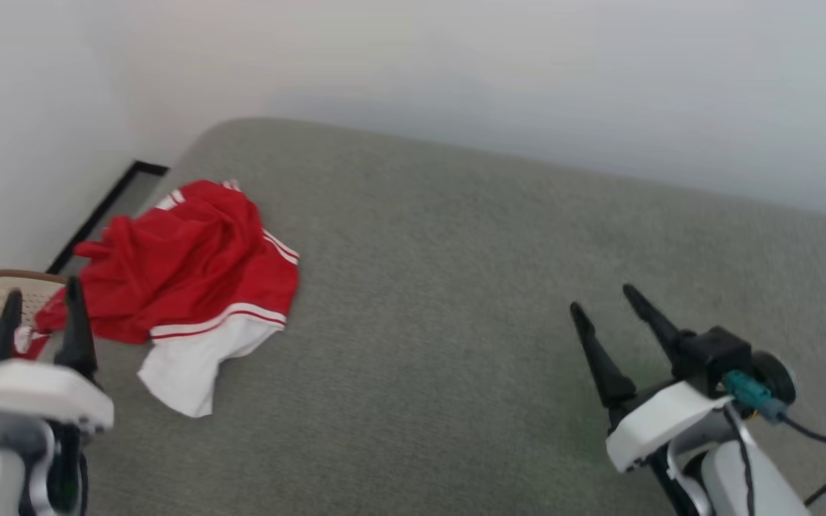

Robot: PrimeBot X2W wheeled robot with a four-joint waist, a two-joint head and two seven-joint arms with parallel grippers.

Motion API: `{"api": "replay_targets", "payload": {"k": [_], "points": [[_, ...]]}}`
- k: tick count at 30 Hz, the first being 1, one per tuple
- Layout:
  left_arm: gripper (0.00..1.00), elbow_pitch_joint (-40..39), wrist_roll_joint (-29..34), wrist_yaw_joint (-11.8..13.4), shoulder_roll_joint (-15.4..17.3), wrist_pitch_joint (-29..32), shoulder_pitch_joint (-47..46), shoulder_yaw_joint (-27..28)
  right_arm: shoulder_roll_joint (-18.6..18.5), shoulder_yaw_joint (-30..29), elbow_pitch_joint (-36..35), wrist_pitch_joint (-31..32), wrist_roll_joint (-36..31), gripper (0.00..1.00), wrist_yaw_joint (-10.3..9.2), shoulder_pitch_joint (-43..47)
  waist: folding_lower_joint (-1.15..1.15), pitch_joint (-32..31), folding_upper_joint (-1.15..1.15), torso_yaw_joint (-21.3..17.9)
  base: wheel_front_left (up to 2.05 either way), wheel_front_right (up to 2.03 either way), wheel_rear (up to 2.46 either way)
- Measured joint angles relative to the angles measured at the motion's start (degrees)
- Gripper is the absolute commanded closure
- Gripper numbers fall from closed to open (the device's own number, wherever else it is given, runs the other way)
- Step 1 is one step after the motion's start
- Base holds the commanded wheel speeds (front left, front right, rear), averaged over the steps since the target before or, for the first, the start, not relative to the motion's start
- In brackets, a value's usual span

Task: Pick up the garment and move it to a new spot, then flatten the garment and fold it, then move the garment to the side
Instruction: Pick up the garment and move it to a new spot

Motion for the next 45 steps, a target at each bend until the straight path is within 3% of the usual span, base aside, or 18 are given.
{"api": "replay_targets", "payload": {"k": [7, 10, 15, 29, 36, 37, 38, 45], "points": [[0.00, 12.6, -1.5, -5.3, 1.4, 2.7, -11.1, -1.6, -0.6, -2.0, -2.9, 1.4, -1.5, 0.00, 0.00, -2.9, 0.00, 6.6, 0.00, -3.7, 0.00, 0.00, 0.00], [0.00, 19.9, -2.6, -8.8, 3.3, 4.7, -16.9, -1.9, -0.7, -2.5, -3.9, 1.8, -2.1, 0.00, 0.00, -4.1, 0.00, 9.5, 0.00, -5.2, 0.00, 0.00, 0.00], [0.00, 30.8, -3.8, -11.6, 4.0, 9.4, -24.1, -3.5, -0.8, -3.1, -4.8, 2.5, -2.8, 0.00, 0.00, -6.0, 0.00, 14.1, 0.00, -7.7, 0.00, 0.00, 0.00], [0.00, 52.7, -8.4, -13.4, 4.5, 30.9, -39.1, -5.7, -1.4, -3.4, -7.9, 4.8, -3.9, 0.00, 0.00, -8.7, 0.00, 23.8, 0.00, -12.9, 0.00, 0.00, 0.00], [0.00, 55.9, -8.7, -13.7, 4.5, 34.2, -42.0, -6.5, -1.3, -3.7, -9.3, 5.7, -4.3, 0.00, 0.00, -9.0, 0.00, 25.6, 0.01, -13.1, 0.00, 0.00, 0.00], [0.54, 56.2, -9.0, -13.9, 4.5, 34.2, -42.2, -6.4, -1.2, -3.8, -9.3, 5.8, -4.3, 0.00, 0.00, -9.0, 0.00, 25.6, 0.01, -13.0, 0.00, 0.00, 0.00], [1.00, 56.3, -9.1, -13.9, 4.5, 34.0, -42.2, -6.5, -1.2, -3.9, -9.3, 5.9, -4.4, 0.00, 0.00, -9.0, 0.00, 25.5, 0.01, -12.9, 0.00, 0.00, 0.00], [1.00, 55.1, -7.9, -14.1, 4.9, 29.3, -42.2, -9.1, -0.7, -5.4, -8.4, 5.1, -4.1, 0.00, 0.00, -8.3, 0.00, 23.4, 0.00, -11.7, 0.00, 0.00, 0.00]]}}
